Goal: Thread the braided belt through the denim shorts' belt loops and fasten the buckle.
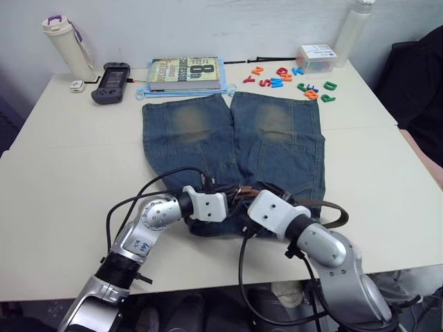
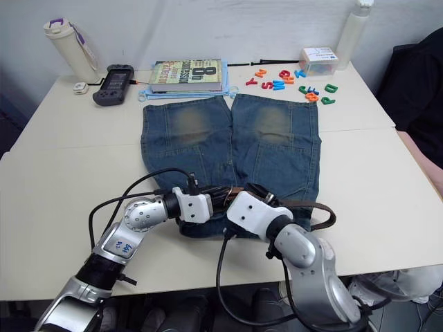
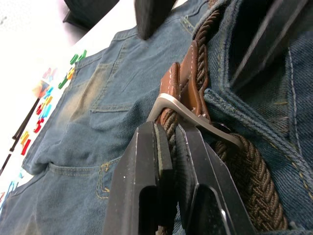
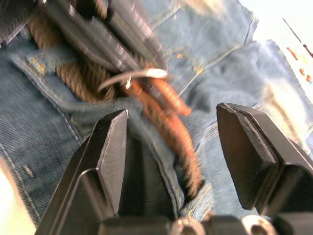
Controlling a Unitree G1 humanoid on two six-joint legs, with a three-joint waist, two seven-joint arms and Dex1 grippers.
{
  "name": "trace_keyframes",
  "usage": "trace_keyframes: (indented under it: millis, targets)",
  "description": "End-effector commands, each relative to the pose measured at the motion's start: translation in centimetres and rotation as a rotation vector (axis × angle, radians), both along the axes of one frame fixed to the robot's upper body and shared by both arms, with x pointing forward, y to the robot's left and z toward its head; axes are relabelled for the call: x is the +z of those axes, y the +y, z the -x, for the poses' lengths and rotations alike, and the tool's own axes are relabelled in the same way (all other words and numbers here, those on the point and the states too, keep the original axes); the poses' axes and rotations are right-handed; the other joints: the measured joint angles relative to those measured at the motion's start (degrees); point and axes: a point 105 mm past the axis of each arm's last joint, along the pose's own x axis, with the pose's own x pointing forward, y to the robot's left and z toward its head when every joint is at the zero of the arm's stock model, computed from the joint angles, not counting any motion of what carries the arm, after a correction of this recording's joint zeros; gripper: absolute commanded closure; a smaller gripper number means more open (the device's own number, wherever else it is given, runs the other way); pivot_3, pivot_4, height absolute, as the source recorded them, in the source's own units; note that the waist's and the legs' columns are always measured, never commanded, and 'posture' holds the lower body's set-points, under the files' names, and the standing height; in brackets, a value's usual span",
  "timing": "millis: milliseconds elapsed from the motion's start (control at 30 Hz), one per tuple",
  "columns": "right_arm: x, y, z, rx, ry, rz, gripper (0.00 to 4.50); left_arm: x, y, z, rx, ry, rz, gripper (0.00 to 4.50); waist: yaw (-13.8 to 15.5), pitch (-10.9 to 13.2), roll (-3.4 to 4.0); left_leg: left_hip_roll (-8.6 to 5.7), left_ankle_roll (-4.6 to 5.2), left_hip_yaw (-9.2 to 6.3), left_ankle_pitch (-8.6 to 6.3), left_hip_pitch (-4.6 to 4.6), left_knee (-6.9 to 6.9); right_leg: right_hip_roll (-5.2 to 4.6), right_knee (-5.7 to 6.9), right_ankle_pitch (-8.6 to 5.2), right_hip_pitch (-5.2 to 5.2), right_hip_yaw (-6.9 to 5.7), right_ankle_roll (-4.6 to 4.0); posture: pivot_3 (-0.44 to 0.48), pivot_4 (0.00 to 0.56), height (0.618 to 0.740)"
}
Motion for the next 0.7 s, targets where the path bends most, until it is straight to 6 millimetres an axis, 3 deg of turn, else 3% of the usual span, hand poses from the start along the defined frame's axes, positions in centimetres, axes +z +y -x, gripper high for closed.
trace_keyframes:
  millis: [33, 167, 300, 700]
  targets:
    - [3.8, 0.6, 1.4, 0.083, -0.12, -0.068, 1.4, 0.3, -0.8, 0.6, -0.038, -0.019, 0.012, 4.5, 0.0, 0.0, 0.0, 0.0, 0.0, 0.0, 0.0, 0.0, 0.0, 0.0, 0.0, 0.0, 0.0, 0.0, 0.0, 0.0, 0.15, 0.74]
    - [4.6, 0.6, 0.9, 0.084, -0.148, -0.092, 1.4, 0.3, -0.8, 0.8, -0.041, -0.017, 0.013, 4.5, 0.07, 0.0, 0.0, 0.01, 0.0, 0.0, 0.0, 0.0, -0.01, -0.01, 0.01, 0.0, -0.01, 0.0, 0.0, 0.0, 0.15, 0.74]
    - [3.5, -0.6, 0.1, 0.037, -0.164, 0.023, 1.4, 0.3, -0.8, 0.8, -0.04, -0.017, 0.015, 4.5, 0.38, -0.01, -0.01, -0.02, 0.01, 0.0, 0.0, -0.01, 0.0, -0.03, -0.02, 0.0, -0.01, 0.0, 0.0, 0.0, 0.15, 0.74]
    - [1.6, 0.3, -0.4, 0.07, -0.201, 0.176, 1.4, 0.6, -1.0, 1.0, -0.047, -0.022, 0.025, 4.5, 0.99, -0.01, -0.02, -0.01, 0.01, 0.05, 0.0, 0.0, 0.0, -0.02, -0.02, 0.0, -0.02, 0.01, 0.0, 0.0, 0.15, 0.74]
